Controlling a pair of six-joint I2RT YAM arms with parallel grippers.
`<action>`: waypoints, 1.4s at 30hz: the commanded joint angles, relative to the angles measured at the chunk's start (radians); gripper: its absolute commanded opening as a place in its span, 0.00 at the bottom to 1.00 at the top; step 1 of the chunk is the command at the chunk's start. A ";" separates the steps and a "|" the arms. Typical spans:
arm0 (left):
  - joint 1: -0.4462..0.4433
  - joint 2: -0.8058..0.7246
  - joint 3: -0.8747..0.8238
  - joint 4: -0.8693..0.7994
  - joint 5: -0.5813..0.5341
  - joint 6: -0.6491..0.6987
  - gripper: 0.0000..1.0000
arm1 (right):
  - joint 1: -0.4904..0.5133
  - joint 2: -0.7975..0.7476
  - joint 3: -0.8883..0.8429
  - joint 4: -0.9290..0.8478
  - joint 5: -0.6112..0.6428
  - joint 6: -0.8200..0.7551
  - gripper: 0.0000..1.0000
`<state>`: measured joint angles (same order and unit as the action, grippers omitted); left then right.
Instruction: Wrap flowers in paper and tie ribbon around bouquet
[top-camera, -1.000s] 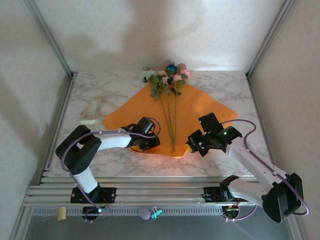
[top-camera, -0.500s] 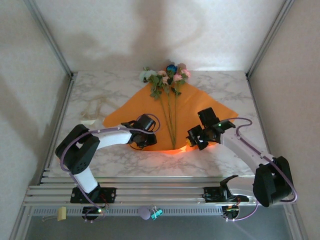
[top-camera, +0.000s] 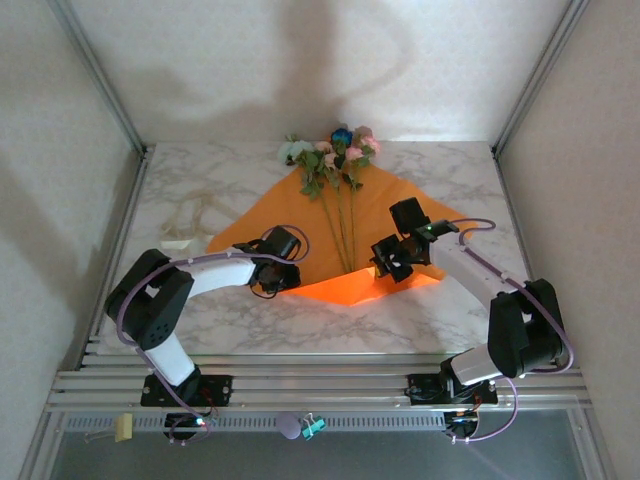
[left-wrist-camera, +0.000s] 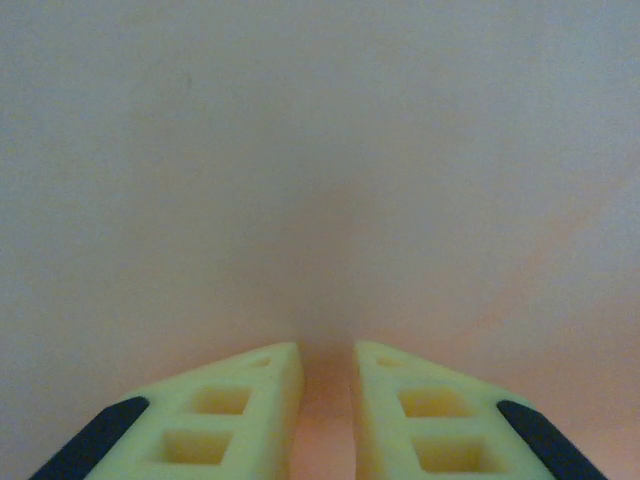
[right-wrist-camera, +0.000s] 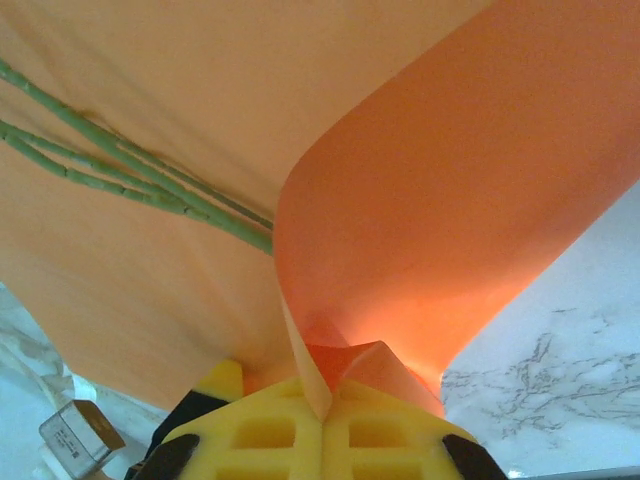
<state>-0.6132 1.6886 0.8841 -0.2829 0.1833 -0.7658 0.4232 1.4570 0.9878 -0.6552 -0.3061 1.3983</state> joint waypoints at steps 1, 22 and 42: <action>0.029 0.005 -0.041 -0.061 -0.067 0.033 0.21 | -0.011 -0.002 0.019 -0.050 0.067 0.004 0.00; 0.035 -0.135 0.136 -0.268 0.010 0.027 0.42 | 0.015 0.050 0.049 -0.026 0.027 -0.019 0.00; -0.357 -0.231 0.192 -0.058 -0.052 0.565 0.65 | 0.016 0.140 0.075 -0.003 0.024 -0.005 0.00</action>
<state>-0.9558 1.4345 1.0554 -0.3828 0.2516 -0.3515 0.4374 1.5921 1.0458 -0.6327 -0.2882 1.3975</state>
